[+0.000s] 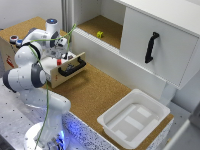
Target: Place the pink object on top of the drawer
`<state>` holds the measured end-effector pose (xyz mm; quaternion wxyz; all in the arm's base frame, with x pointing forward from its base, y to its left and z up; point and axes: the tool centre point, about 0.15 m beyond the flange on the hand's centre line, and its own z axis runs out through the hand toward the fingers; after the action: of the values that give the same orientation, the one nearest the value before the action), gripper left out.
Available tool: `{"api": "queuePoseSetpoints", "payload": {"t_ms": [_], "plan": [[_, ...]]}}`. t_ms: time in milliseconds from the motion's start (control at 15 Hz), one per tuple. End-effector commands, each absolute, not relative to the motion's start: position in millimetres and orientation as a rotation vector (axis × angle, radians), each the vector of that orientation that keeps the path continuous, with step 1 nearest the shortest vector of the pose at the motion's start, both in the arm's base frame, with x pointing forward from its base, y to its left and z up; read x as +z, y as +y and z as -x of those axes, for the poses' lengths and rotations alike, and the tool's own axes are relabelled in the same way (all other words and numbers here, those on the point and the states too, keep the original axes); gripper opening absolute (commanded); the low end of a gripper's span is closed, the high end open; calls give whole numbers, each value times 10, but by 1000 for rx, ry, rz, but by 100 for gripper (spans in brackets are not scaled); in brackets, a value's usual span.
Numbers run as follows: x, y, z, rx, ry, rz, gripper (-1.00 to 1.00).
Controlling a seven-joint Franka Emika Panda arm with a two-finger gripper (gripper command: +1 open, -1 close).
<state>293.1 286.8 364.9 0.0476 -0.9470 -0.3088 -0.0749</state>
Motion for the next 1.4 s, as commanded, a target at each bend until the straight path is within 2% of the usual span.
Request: {"api": "queuePoseSetpoints", "payload": {"t_ms": [0,200,667,733,1333], "plan": [[3455,2912,-3322,-103,-1142,2863,100],[3343,2882,-3398,-119,-1190,2846,100],[3173,2880,-3177,-187,-1431,2826,100],[3167,2880,-3144,-196,-1467,2813,-100],[3012,2885,-2981,-227,-1411,2889,-100]]}}
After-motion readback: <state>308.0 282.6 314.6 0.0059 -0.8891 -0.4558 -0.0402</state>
